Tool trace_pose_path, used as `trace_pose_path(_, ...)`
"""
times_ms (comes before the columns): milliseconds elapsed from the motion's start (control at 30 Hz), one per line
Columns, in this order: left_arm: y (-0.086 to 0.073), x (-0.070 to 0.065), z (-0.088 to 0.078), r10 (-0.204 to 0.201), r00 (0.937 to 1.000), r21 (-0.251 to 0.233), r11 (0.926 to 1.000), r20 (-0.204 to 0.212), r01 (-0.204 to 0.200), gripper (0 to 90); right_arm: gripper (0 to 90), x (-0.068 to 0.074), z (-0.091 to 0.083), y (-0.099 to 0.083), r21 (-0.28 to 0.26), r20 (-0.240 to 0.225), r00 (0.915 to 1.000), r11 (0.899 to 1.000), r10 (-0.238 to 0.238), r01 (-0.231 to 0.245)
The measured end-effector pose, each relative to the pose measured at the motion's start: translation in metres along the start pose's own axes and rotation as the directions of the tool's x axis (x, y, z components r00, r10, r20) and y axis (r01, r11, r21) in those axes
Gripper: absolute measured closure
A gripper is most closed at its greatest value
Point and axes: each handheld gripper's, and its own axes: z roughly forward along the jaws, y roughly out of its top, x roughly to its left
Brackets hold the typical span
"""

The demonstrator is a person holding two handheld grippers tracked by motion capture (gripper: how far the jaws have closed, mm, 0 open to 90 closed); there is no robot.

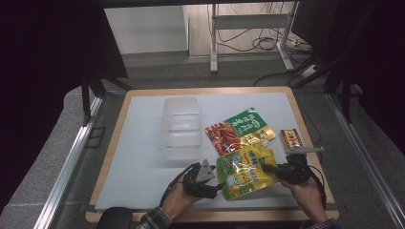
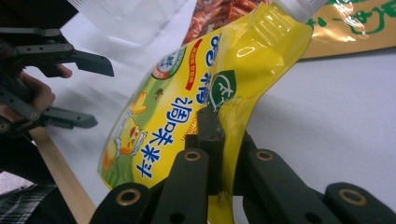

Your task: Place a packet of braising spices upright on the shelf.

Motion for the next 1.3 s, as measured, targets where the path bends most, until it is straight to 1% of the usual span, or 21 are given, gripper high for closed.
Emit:
trace_pose_path(33,-0.001,0.001,-0.002,-0.016,0.9999,-0.003,0.9999,0.001,0.016,25.0,88.1,0.000,-0.001,0.002,0.001,-0.009,1.0000,1.000,0.005,-0.005)
trace_pose_path(133,-0.002,0.002,-0.005,-0.030,0.9995,-0.008,0.9995,-0.006,0.030,21.4,88.2,0.001,-0.002,0.003,-0.005,-0.017,0.9998,1.000,0.009,-0.009)
trace_pose_path(167,-0.002,0.002,-0.007,-0.033,0.9994,-0.008,0.9994,-0.009,0.033,17.6,88.2,0.002,-0.003,0.006,-0.007,-0.021,0.9998,1.000,0.006,-0.006)
trace_pose_path(300,-0.005,0.002,-0.010,-0.033,0.9994,-0.010,0.9994,-0.014,0.033,14.4,88.2,0.007,-0.005,0.012,-0.017,-0.037,0.9993,1.000,-0.008,0.007)
trace_pose_path(433,-0.010,0.000,-0.014,-0.015,0.9992,-0.015,0.9998,-0.038,0.014,10.3,88.2,0.012,-0.006,0.020,-0.018,-0.045,0.9986,0.999,-0.028,0.027)
trace_pose_path(467,-0.014,0.000,-0.015,-0.001,0.9979,-0.017,0.9999,-0.065,0.000,9.0,88.3,0.014,-0.006,0.025,-0.015,-0.045,0.9982,0.999,-0.039,0.039)
trace_pose_path(567,-0.019,0.000,-0.017,0.026,0.9942,-0.005,0.9996,-0.104,-0.026,6.4,88.5,0.018,-0.008,0.031,-0.016,-0.052,0.9975,0.999,-0.048,0.047)
trace_pose_path(633,-0.020,0.000,-0.018,0.029,0.9938,-0.009,0.9995,-0.107,-0.030,5.4,88.6,0.020,-0.009,0.034,-0.020,-0.055,0.9972,0.999,-0.051,0.050)
trace_pose_path(700,-0.021,0.000,-0.020,0.031,0.9939,-0.024,0.9991,-0.106,-0.034,4.2,88.6,0.024,-0.011,0.040,-0.022,-0.059,0.9960,0.998,-0.067,0.065)
trace_pose_path(733,-0.021,-0.001,-0.022,0.028,0.9938,-0.048,0.9983,-0.107,-0.033,3.9,88.7,0.027,-0.012,0.044,-0.023,-0.061,0.9951,0.997,-0.078,0.077)
trace_pose_path(767,-0.021,-0.001,-0.022,0.028,0.9938,-0.048,0.9983,-0.107,-0.033,3.7,88.7,0.029,-0.012,0.047,-0.024,-0.062,0.9946,0.996,-0.082,0.081)
trace_pose_path(800,-0.022,0.000,-0.024,0.023,0.9943,-0.063,0.9975,-0.104,-0.030,3.7,88.7,0.029,-0.012,0.047,-0.024,-0.062,0.9946,0.996,-0.082,0.081)
trace_pose_path(867,-0.023,0.001,-0.027,0.011,0.9947,-0.088,0.9959,-0.102,-0.021,2.8,88.7,0.033,-0.014,0.054,-0.023,-0.058,0.9928,0.994,-0.104,0.103)
trace_pose_path(900,-0.023,0.001,-0.027,0.011,0.9947,-0.088,0.9959,-0.102,-0.021,2.9,88.7,0.033,-0.014,0.054,-0.023,-0.058,0.9928,0.994,-0.104,0.103)
trace_pose_path(933,-0.024,0.002,-0.029,0.005,0.9959,-0.095,0.9954,-0.090,-0.014,3.0,88.8,0.035,-0.014,0.058,-0.022,-0.068,0.9914,0.994,-0.112,0.110)
trace_pose_path(1000,-0.025,0.003,-0.030,0.013,0.9965,-0.105,0.9942,-0.083,-0.022,4.2,88.9,0.038,-0.015,0.062,-0.023,-0.067,0.9898,0.992,-0.126,0.125)
trace_pose_path(1067,-0.025,0.003,-0.033,0.016,0.9982,-0.133,0.9909,-0.057,-0.023,4.7,88.9,0.041,-0.017,0.065,-0.027,-0.070,0.9877,0.990,-0.140,0.138)
trace_pose_path(1100,-0.025,0.003,-0.033,0.016,0.9982,-0.133,0.9909,-0.057,-0.023,4.9,88.9,0.043,-0.018,0.067,-0.030,-0.069,0.9866,0.989,-0.148,0.146)
trace_pose_path(1133,-0.025,0.003,-0.035,0.011,0.9989,-0.157,0.9874,-0.046,-0.018,5.3,88.9,0.044,-0.019,0.069,-0.037,-0.072,0.9856,0.988,-0.153,0.150)
trace_pose_path(1200,-0.025,0.003,-0.037,0.008,0.9989,-0.168,0.9857,-0.046,-0.015,5.1,88.9,0.046,-0.022,0.074,-0.047,-0.074,0.9832,0.985,-0.167,0.164)
trace_pose_path(1300,-0.026,0.003,-0.037,0.009,0.9989,-0.166,0.9859,-0.046,-0.017,4.5,88.9,0.049,-0.024,0.078,-0.051,-0.068,0.9804,0.982,-0.185,0.181)
